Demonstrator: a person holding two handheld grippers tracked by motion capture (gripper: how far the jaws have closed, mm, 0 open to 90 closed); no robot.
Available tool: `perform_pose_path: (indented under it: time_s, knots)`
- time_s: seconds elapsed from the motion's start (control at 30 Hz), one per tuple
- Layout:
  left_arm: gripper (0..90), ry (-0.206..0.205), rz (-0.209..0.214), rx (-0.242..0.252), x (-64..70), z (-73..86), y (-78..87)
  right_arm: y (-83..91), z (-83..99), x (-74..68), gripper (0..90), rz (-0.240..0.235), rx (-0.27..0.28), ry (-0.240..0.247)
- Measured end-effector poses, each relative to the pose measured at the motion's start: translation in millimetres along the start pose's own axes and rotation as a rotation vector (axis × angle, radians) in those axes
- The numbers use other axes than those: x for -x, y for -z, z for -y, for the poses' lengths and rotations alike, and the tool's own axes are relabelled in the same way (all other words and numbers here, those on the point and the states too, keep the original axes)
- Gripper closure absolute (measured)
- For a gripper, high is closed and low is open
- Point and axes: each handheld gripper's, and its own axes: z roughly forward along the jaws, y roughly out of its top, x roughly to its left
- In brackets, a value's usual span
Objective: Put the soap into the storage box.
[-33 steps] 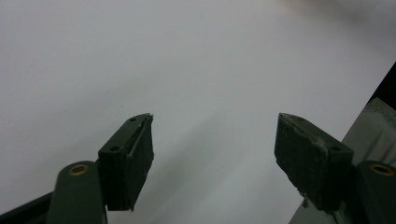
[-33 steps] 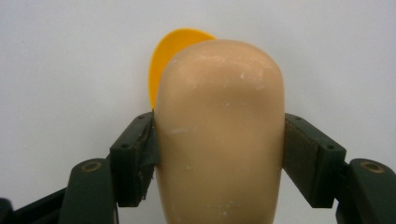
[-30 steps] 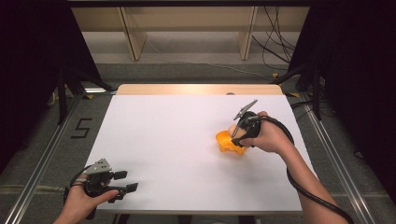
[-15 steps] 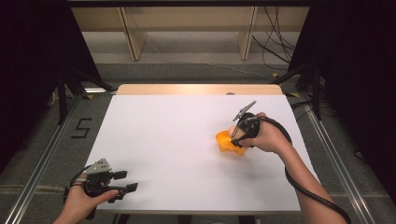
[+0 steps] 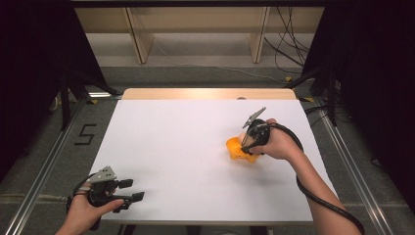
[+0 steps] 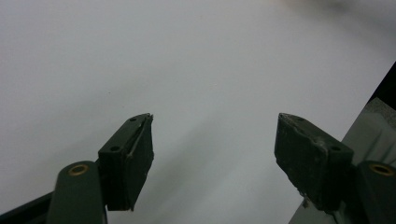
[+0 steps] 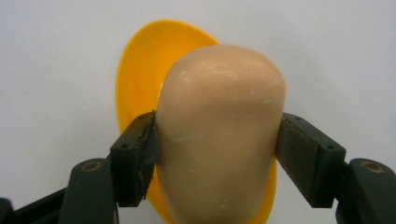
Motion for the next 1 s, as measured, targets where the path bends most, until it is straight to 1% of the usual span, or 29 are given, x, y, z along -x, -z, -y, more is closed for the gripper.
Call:
perform_pose_path:
  time_s: [0.1, 0.13, 0.17, 0.2, 0.23, 0.27, 0.3, 0.33, 0.37, 0.4, 0.43, 0.47, 0.5, 0.53, 0.57, 0.6, 0.63, 0.67, 0.7, 0.73, 0.77, 0.8, 0.83, 0.87, 0.9, 0.93, 0.97, 1.0]
  knots:
    - [27.9, -0.001, 0.001, -0.001, -0.1, 0.0, -0.1, -0.8, 0.8, 0.7, 32.6, 0.01, 0.006, -0.004]
    - [27.9, -0.003, 0.002, -0.002, -0.1, 0.0, -0.2, -0.6, 1.1, 2.2, 32.2, 0.012, 0.014, 0.009]
    - [27.9, -0.003, 0.002, -0.002, 0.0, 0.0, -0.2, -0.8, 1.1, 0.5, 32.0, 0.002, 0.034, -0.016]
    - [27.9, -0.002, 0.001, -0.002, 0.0, 0.0, -0.3, 1.4, 0.3, 1.3, 30.7, -0.02, 0.068, -0.024]
    - [27.9, -0.002, 0.001, -0.002, 0.0, 0.0, -0.3, 1.4, 0.3, 1.3, 30.7, -0.02, 0.068, -0.024]
    - [27.9, -0.002, 0.0, -0.001, 0.0, 0.0, -0.3, 5.8, -0.1, 1.3, 30.4, -0.008, 0.079, -0.036]
    - [27.9, -0.002, 0.001, -0.003, 0.0, 0.0, -0.2, 5.8, -0.1, 1.3, 30.4, -0.008, 0.079, -0.036]
    - [27.9, -0.003, 0.001, -0.002, 0.0, 0.0, -0.1, 7.9, 0.0, 1.0, 30.4, 0.006, 0.086, -0.04]
    - [27.9, -0.004, 0.001, -0.001, 0.1, 0.0, 0.1, 8.4, 0.6, 2.1, 30.4, 0.005, 0.098, -0.025]
    - [27.9, -0.005, 0.004, -0.01, -0.1, -0.4, 0.8, 11.1, 1.4, 1.3, 30.5, 0.004, 0.099, -0.046]
    - [27.9, -0.005, 0.003, -0.007, -0.1, -0.3, 0.8, 13.5, 2.6, 0.4, 31.3, 0.008, 0.102, -0.062]
    - [27.9, -0.003, 0.002, -0.008, -0.1, -0.3, 0.9, 16.6, 7.3, -1.3, 33.5, 0.002, 0.119, -0.078]
    - [27.9, -0.004, 0.003, -0.01, -0.3, -0.4, 1.0, 16.6, 7.3, -1.3, 33.5, 0.002, 0.119, -0.078]
    - [27.9, -0.003, 0.002, -0.007, -0.1, -0.2, 0.7, 19.1, 11.0, -3.3, 35.2, 0.014, 0.12, -0.105]
    - [27.9, -0.003, 0.001, -0.001, 0.1, 0.1, 0.0, 20.5, 14.8, -3.6, 37.2, 0.016, 0.133, -0.11]
    - [27.9, -0.003, 0.001, -0.001, 0.2, 0.1, -0.1, 22.3, 18.5, -4.4, 39.1, 0.02, 0.134, -0.135]
    - [27.9, 0.0, 0.001, 0.002, 0.6, 0.2, -0.4, 24.0, 22.9, -5.0, 41.1, 0.037, 0.142, -0.151]
    - [27.9, 0.002, 0.001, 0.005, 0.8, 0.2, -0.5, 27.5, 33.2, -7.8, 45.5, 0.04, 0.149, -0.193]
    - [28.0, 0.002, 0.001, 0.005, 0.8, 0.2, -0.5, 27.5, 33.2, -7.8, 45.5, 0.04, 0.149, -0.193]
    - [28.1, -0.004, -0.004, -0.002, 0.3, -0.2, 0.3, 30.0, 44.0, -9.0, 50.2, 0.05, 0.168, -0.224]
    - [28.2, -0.004, -0.004, -0.002, 0.3, -0.2, 0.3, 30.0, 44.0, -9.0, 50.2, 0.05, 0.168, -0.224]
    - [28.2, -0.002, -0.011, 0.012, 0.6, -0.1, -0.2, 29.8, 48.4, -9.8, 52.5, 0.046, 0.182, -0.255]
    - [28.3, -0.01, -0.014, 0.004, -0.3, -0.6, 0.7, 31.0, 54.4, -9.9, 54.9, 0.055, 0.178, -0.271]
    - [28.4, -0.002, -0.01, 0.015, 0.4, -0.4, 0.5, 31.9, 60.9, -9.9, 57.7, 0.062, 0.186, -0.279]
    - [28.5, 0.008, -0.014, 0.012, 0.4, -0.1, 0.8, 32.3, 73.5, -12.2, 63.8, 0.076, 0.22, -0.34]
    - [28.5, 0.006, -0.018, 0.014, 0.4, -0.3, 1.0, 32.5, 80.2, -12.5, 66.8, 0.093, 0.237, -0.36]
    - [28.5, 0.006, -0.018, 0.014, 0.4, -0.3, 1.0, 32.5, 80.2, -12.5, 66.8, 0.093, 0.237, -0.36]
    - [28.5, 0.004, -0.017, 0.021, 0.1, -0.2, 0.4, 32.7, 92.7, -15.2, 72.8, 0.107, 0.255, -0.411]
